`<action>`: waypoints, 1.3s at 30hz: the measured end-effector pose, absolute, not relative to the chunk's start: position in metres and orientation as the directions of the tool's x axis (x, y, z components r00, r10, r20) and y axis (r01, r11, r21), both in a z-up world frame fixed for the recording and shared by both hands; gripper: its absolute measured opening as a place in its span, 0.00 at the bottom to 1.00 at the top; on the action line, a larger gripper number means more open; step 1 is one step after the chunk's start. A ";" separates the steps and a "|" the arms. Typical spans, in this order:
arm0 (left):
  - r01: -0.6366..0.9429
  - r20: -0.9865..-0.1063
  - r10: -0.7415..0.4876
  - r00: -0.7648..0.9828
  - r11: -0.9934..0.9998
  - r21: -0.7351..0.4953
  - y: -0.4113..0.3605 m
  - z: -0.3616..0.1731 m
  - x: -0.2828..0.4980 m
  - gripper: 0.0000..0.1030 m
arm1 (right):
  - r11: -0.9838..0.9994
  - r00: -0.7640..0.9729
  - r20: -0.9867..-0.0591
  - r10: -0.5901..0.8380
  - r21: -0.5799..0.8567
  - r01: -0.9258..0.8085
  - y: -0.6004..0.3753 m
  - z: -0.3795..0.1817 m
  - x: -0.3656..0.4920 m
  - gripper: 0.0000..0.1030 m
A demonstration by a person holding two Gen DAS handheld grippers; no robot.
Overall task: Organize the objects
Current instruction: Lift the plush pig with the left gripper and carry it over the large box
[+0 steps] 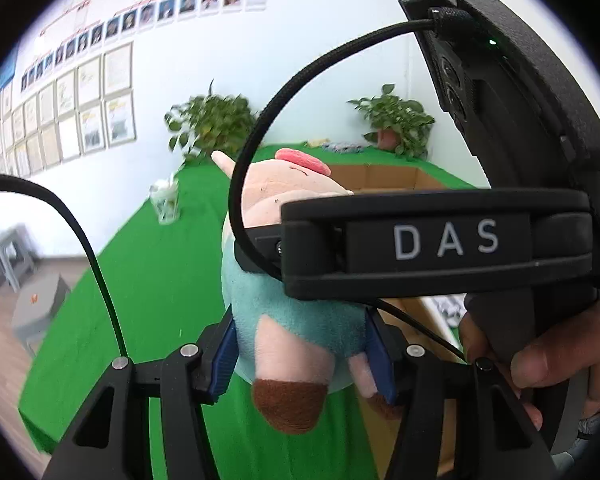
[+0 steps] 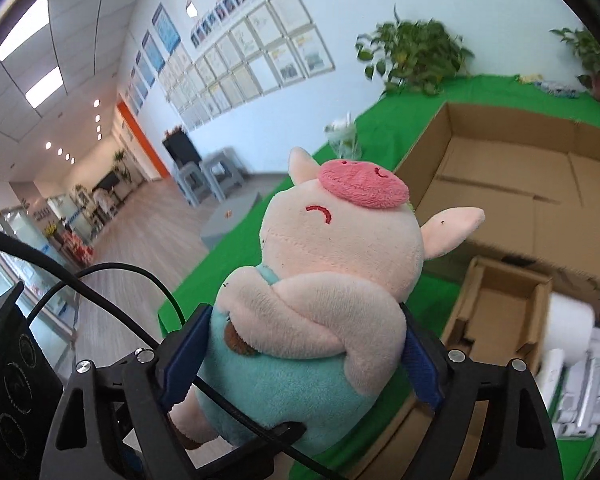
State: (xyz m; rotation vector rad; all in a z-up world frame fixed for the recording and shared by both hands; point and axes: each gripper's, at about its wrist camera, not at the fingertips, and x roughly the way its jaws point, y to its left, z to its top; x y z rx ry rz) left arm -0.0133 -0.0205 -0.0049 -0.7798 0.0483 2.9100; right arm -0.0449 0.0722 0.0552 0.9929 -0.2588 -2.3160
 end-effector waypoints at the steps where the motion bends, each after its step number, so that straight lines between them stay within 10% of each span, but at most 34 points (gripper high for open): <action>1: -0.144 -0.485 0.120 -0.866 -0.990 0.012 -0.015 0.002 -0.017 0.53 | -0.805 -0.563 -0.576 -0.593 0.396 0.442 0.080 0.064 -0.045 0.82; 21: -0.272 -0.357 0.247 -0.901 -0.962 0.018 -0.005 0.103 -0.138 0.53 | -0.877 -0.750 -0.455 -0.481 0.242 0.415 0.162 0.245 -0.110 0.82; 39: -0.212 -0.571 0.228 -0.788 -0.973 -0.097 -0.034 0.023 -0.222 0.53 | -0.858 -0.590 -0.623 -0.514 0.368 0.359 0.125 0.102 -0.291 0.82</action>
